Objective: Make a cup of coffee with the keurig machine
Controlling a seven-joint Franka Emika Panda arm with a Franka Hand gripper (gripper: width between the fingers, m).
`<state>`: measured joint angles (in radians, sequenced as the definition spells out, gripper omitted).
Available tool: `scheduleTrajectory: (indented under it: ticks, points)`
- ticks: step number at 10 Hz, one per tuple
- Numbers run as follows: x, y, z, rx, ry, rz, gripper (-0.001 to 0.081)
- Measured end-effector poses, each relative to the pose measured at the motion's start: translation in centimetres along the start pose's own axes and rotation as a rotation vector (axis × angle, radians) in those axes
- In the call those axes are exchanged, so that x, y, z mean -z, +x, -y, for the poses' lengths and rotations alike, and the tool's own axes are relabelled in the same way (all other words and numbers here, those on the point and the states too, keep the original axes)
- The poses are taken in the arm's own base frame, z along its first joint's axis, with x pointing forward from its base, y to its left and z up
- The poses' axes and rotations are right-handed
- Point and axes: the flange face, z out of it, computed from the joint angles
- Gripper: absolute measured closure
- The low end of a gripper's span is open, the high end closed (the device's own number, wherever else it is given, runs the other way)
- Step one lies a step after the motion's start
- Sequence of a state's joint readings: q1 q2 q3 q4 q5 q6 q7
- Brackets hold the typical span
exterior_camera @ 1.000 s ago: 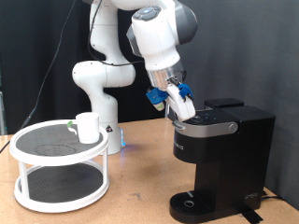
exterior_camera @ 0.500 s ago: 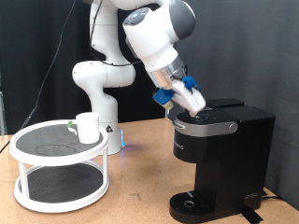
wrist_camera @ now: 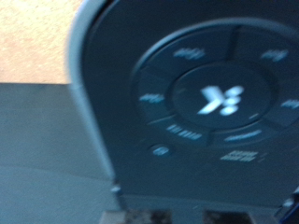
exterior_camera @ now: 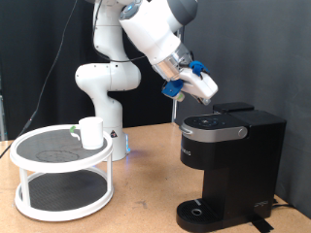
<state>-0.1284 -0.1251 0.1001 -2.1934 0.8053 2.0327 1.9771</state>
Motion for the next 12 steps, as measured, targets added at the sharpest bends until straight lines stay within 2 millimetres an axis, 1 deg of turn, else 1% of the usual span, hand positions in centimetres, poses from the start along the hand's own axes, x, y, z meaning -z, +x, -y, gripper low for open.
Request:
scheduleTrajectory:
  ticks: [2,5,6,7,8,9,10,12]
  points:
    - [0.4,2.1,-0.8,0.045,-0.008,-0.049,0.0806]
    - [2.2,5.5,-1.5,0.179,-0.023,-0.115,0.0806]
    - [2.7,6.6,-1.6,0.178,-0.024,-0.120,0.0806]
    - [3.2,7.3,-2.1,0.173,-0.024,-0.119,0.0806]
    - [3.1,7.3,-2.1,0.173,-0.025,-0.120,0.0806]
    - [3.2,7.3,-1.8,0.181,0.008,-0.098,0.0806]
    - [3.5,7.8,-2.1,0.178,0.031,-0.048,0.0806]
    - [5.2,9.2,-3.3,0.113,0.043,0.050,0.0806]
